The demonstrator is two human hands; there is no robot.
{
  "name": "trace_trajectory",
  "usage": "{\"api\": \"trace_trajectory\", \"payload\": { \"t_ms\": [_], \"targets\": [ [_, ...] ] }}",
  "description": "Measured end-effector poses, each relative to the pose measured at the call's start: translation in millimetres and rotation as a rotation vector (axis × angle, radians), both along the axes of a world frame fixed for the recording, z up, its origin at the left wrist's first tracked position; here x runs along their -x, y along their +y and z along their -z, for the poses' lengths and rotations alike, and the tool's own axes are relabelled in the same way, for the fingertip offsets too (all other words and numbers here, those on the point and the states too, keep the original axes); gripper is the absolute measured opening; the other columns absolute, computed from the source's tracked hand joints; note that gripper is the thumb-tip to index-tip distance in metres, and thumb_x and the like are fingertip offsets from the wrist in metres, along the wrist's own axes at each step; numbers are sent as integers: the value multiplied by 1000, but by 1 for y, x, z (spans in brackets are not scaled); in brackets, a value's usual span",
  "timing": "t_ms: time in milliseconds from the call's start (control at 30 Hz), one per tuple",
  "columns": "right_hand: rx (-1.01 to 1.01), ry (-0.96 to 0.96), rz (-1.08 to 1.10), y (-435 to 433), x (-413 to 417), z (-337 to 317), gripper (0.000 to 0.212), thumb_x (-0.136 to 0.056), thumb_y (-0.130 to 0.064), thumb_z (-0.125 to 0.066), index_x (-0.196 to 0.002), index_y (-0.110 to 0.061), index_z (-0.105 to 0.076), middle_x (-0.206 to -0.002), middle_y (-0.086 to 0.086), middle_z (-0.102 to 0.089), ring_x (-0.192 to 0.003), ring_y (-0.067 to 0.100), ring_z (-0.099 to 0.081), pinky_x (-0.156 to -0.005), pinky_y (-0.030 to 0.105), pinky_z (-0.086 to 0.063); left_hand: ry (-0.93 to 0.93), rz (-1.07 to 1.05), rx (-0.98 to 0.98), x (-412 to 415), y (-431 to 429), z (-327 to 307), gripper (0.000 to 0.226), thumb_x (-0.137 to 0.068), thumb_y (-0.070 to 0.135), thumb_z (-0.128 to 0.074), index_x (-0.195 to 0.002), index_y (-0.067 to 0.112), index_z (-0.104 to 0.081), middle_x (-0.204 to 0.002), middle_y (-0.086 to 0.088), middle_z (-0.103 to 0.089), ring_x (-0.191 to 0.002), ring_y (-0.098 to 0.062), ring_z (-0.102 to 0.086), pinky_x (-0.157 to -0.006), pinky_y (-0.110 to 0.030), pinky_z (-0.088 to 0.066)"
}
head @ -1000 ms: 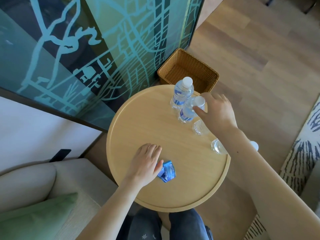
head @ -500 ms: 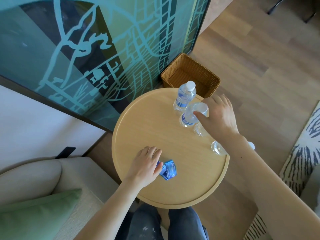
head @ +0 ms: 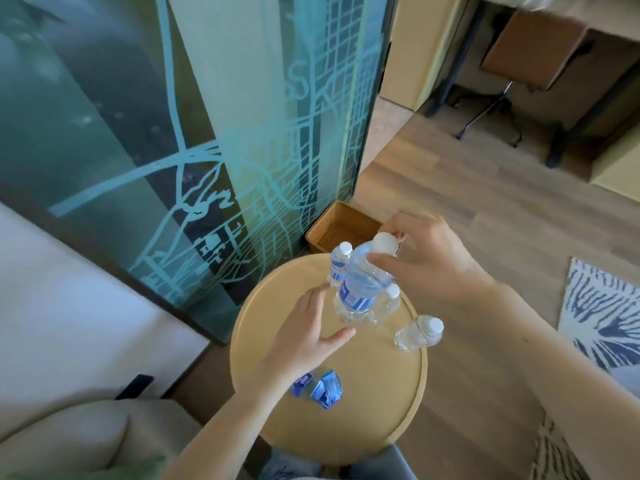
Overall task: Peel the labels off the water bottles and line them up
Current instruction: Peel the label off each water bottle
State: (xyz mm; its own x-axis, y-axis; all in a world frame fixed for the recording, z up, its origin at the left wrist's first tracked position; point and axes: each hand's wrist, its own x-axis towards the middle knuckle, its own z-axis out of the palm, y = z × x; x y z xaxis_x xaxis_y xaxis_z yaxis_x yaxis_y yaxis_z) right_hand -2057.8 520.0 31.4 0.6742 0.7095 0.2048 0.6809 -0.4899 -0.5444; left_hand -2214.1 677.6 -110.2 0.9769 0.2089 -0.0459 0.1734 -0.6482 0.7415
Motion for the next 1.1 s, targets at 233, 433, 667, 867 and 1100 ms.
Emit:
{"api": "trace_trajectory", "payload": {
  "t_ms": [233, 433, 667, 867, 1100],
  "targets": [
    [-178, 54, -76, -11, 1, -75, 25, -79, -19, -85, -78, -27, -62, -78, -8, -63, -75, 7, -54, -67, 12, -39, -109, 19, 285, -23, -19, -43, 74, -71, 47, -82, -134, 36, -46, -126, 22, -57, -117, 7, -54, -93, -8, -43],
    [-209, 101, -8, -17, -4, -93, 30, -82, -19, -82, -73, -32, -56, -77, -9, -59, -72, 10, -53, -66, 22, -40, -185, -21, 310, -30, -31, -61, 43, -71, 35, -83, -107, 34, -60, -98, 19, -71, -90, -1, -69, -78, -18, -55],
    [-266, 182, 93, -21, -23, -89, 16, -84, -26, -79, -77, -31, -66, -73, -12, -65, -69, -1, -57, -61, 10, -42, -125, -16, 393, -34, -38, -82, 38, -68, 33, -83, -103, 32, -68, -95, 12, -76, -90, -2, -71, -78, -19, -56],
    [-521, 385, 134, -31, -22, -75, 35, -79, -51, -72, -110, -36, -67, -103, -15, -74, -93, -2, -68, -74, 14, -53, -78, -1, 502, -37, -47, -106, 39, -70, 26, -84, -106, 29, -69, -98, 8, -77, -91, -6, -72, -82, -19, -56],
    [-645, 695, 48, -51, -3, -36, 53, -85, -49, -65, -129, -18, -63, -120, 1, -75, -113, 18, -70, -95, 28, -56, -48, 40, 678, -39, -52, -131, 34, -79, 19, -83, -112, 26, -74, -104, 6, -79, -99, -9, -74, -76, -21, -58]
  ]
}}
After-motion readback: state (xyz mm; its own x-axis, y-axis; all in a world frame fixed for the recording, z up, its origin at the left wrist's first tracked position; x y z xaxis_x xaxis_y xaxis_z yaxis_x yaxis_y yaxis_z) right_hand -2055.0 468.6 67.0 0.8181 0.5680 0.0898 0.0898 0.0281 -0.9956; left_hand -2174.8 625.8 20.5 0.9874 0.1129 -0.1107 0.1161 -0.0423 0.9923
